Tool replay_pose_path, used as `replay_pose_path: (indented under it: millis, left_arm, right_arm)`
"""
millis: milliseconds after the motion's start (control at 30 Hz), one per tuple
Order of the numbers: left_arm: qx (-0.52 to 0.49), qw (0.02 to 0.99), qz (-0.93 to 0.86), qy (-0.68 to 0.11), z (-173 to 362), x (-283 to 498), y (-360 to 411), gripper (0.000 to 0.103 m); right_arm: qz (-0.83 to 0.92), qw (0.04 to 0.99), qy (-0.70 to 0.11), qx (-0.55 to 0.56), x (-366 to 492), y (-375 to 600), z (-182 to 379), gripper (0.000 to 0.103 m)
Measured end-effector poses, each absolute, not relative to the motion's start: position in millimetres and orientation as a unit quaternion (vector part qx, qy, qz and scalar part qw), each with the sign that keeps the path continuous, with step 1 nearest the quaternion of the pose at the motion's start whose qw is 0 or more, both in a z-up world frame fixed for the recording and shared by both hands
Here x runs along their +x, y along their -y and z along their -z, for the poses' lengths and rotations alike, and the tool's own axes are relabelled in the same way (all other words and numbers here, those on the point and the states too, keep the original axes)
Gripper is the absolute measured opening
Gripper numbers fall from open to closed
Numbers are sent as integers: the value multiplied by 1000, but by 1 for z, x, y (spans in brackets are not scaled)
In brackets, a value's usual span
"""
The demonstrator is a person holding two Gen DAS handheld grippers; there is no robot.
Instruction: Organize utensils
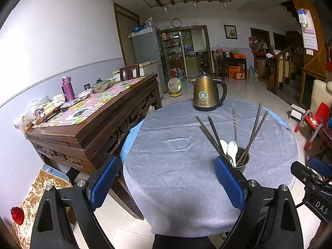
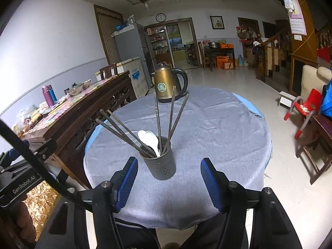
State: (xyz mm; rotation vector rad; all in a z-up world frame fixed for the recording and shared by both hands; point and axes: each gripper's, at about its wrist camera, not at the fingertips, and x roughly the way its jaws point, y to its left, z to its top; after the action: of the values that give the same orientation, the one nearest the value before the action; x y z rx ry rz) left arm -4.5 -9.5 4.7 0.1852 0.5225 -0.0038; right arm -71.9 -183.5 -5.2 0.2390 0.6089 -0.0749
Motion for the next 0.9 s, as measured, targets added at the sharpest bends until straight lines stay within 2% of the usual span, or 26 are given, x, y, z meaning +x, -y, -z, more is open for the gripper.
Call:
replay_pose_path:
  millis: [333,900]
  left_arm:
    - [85,955,18,-283,8,-1,21,94]
    - [74,956,8,-282,11,-3,13,94]
  right_arm:
    - [53,943,-309,111,-77,189,11,68]
    - [61,942,-309,116,-81,190,14,68]
